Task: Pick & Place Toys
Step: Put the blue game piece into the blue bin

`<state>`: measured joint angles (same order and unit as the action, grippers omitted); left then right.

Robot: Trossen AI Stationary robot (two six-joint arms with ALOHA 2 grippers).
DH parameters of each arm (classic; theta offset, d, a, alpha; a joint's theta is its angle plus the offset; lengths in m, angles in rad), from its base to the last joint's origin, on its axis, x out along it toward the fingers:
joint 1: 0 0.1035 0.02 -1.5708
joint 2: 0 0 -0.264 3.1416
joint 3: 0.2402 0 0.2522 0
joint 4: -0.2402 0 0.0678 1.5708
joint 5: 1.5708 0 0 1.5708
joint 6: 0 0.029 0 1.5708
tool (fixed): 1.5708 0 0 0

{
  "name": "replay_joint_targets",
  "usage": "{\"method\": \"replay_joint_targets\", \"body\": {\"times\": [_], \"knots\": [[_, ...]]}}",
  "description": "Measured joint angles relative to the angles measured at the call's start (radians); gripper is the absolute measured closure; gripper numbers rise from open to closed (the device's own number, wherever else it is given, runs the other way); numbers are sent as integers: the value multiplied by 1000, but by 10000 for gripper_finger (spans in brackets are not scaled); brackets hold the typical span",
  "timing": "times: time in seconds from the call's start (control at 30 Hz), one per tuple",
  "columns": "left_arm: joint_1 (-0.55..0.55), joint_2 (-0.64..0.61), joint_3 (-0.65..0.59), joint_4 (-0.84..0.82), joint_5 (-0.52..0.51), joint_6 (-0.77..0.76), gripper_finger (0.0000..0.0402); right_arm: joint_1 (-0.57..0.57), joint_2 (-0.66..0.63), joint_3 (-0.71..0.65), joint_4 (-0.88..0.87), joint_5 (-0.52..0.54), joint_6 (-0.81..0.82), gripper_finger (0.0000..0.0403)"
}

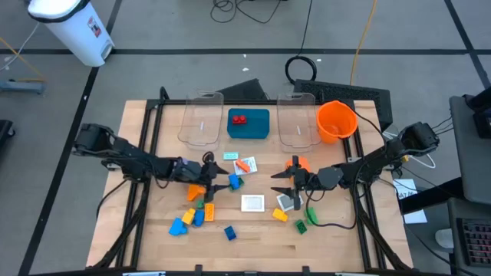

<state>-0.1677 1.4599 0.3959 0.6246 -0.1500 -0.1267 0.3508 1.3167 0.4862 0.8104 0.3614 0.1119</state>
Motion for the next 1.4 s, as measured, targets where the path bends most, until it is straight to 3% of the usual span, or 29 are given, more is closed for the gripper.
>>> {"method": "replay_joint_targets", "body": {"times": [0.4,1.13,1.27,1.4], "knots": [[20,142,101,-43,-60,2,147,0,0,0,-34,0,4,222],[50,155,109,-116,-4,-71,148,0,0,0,-38,0,7,222],[50,155,109,-112,-4,-71,175,0,0,0,-38,1,7,222],[50,155,109,-107,-4,-70,228,0,0,0,-38,1,5,222]]}}
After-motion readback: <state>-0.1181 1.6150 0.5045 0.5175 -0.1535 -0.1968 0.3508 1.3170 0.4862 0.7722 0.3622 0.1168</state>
